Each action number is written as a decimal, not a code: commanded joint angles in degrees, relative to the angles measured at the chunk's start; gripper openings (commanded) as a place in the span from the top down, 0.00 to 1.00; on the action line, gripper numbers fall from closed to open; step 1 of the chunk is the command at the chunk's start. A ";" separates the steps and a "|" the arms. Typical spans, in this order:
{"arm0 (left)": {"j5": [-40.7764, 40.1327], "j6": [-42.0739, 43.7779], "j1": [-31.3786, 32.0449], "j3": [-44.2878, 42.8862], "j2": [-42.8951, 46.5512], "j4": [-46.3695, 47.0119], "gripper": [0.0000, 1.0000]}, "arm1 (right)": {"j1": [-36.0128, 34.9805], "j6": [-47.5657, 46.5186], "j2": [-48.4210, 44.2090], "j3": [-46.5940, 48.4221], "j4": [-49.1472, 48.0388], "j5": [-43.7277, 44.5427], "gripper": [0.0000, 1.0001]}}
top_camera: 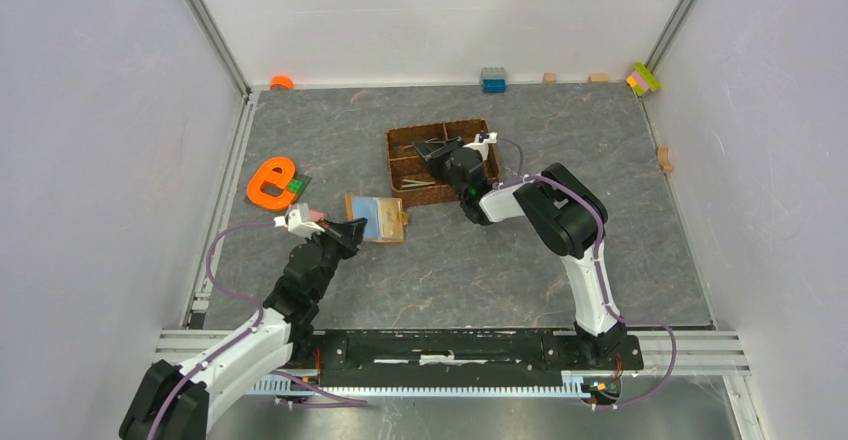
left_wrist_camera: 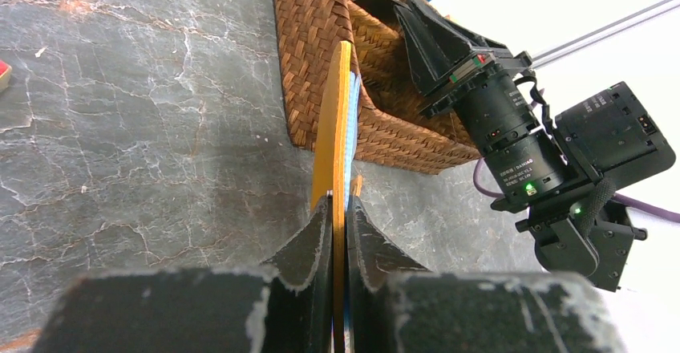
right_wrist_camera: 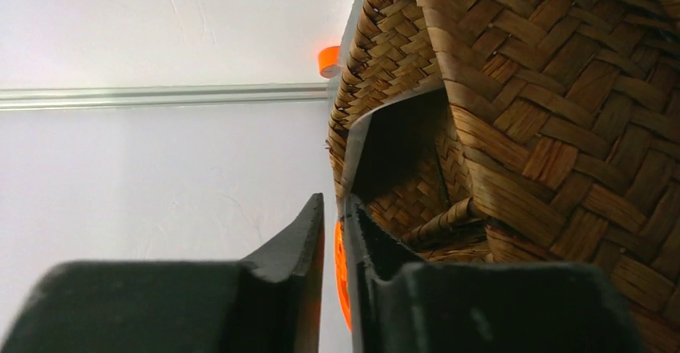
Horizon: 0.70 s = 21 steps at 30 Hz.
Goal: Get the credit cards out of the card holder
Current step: Place the credit card in the storage box.
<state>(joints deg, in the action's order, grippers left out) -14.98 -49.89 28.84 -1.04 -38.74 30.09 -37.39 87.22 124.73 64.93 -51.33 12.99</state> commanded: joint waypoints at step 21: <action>1.53 1.00 -0.18 0.95 -0.31 7.29 0.98 | -0.49 -42.84 -26.11 -17.51 -3.47 -12.82 0.41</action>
<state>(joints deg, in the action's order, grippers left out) -14.39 -49.89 28.84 -0.73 -39.20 31.07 -37.52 60.88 107.61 53.60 -53.54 4.97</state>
